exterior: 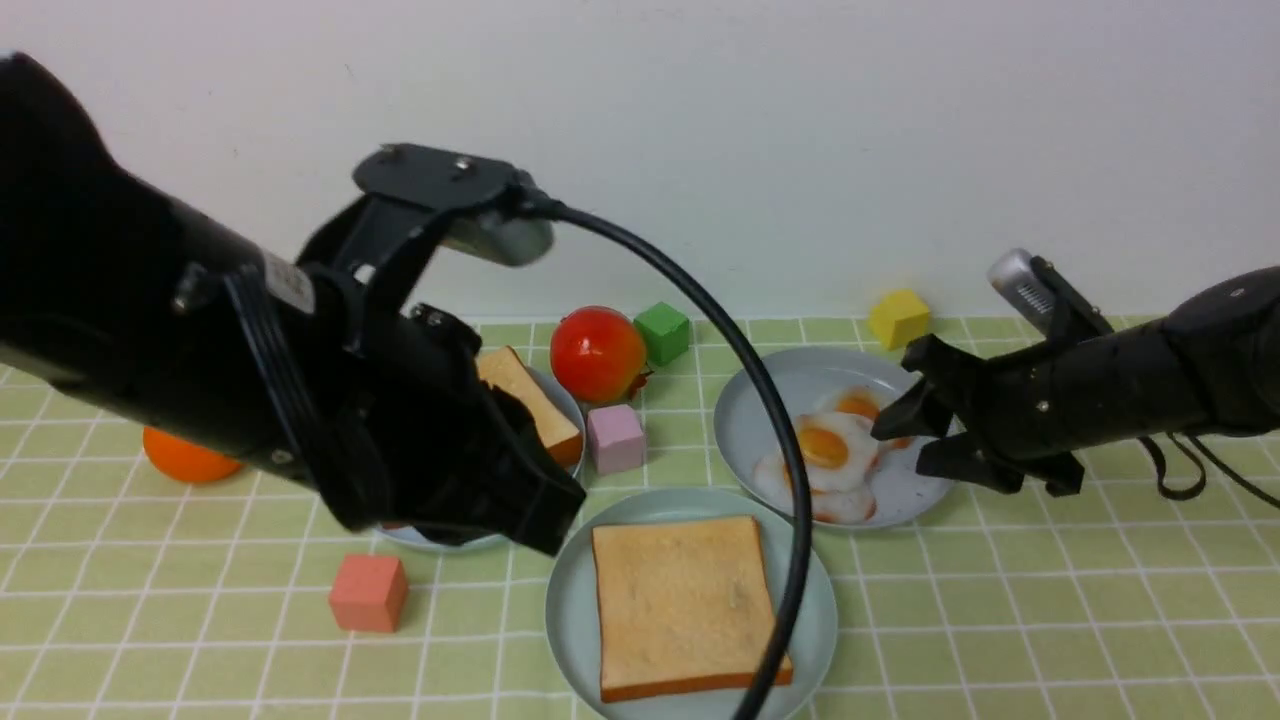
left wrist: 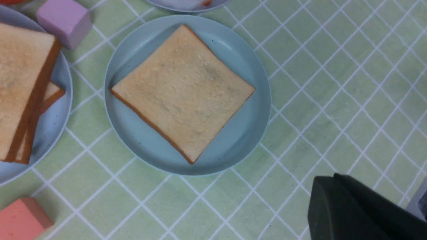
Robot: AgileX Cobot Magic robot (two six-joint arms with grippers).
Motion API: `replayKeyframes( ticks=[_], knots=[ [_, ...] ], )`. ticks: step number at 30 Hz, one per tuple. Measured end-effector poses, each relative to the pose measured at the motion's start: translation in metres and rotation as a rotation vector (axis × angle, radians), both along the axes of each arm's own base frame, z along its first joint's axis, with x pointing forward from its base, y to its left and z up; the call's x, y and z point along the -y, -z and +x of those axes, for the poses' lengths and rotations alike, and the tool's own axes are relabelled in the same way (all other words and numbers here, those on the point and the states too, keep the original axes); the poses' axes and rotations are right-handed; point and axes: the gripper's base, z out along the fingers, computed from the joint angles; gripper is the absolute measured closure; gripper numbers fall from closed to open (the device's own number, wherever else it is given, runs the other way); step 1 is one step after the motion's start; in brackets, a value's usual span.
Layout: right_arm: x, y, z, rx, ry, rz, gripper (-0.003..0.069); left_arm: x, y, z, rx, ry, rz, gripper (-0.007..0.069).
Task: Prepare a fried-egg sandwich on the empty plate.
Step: Use the right arm to grab a fried egg, then use the right arm to place the fried egg on the slice of bread in the middle
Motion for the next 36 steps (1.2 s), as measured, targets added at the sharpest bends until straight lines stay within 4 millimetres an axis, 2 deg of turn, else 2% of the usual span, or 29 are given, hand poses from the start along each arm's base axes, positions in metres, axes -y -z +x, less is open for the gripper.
replayKeyframes(
  ticks=[6,14,16,18,19,21,23,32,36],
  knots=[
    [-0.001,0.022,0.010,0.010,0.038,0.030,0.0271,0.003,0.002,0.003,0.020,-0.043,0.014,0.0638],
    [-0.002,0.039,0.022,0.015,0.086,0.087,0.0288,0.004,0.002,0.003,0.023,-0.046,0.010,0.0638],
    [-0.003,0.041,0.024,0.011,0.099,0.104,0.0315,0.004,0.002,0.003,0.023,-0.046,0.010,0.0638],
    [-0.003,0.044,0.024,0.005,0.106,0.112,0.0390,0.004,0.002,0.003,0.023,-0.047,0.010,0.0638],
    [-0.003,0.045,0.024,0.004,0.106,0.112,0.0406,0.004,0.002,0.003,0.022,-0.048,0.009,0.0638],
    [-0.002,0.046,0.024,0.003,0.108,0.108,0.0522,0.004,0.002,0.003,0.022,-0.048,0.009,0.0638],
    [-0.003,0.046,0.024,-0.003,0.111,0.113,0.0585,0.004,0.002,0.003,0.020,-0.048,0.010,0.0638],
    [-0.003,0.044,0.022,-0.022,0.100,0.103,0.0585,0.003,0.001,0.002,0.014,-0.046,0.014,0.0638],
    [-0.003,0.025,0.019,0.022,0.064,0.091,0.0585,-0.006,-0.007,-0.007,0.014,-0.077,0.024,0.0638]
  ],
)
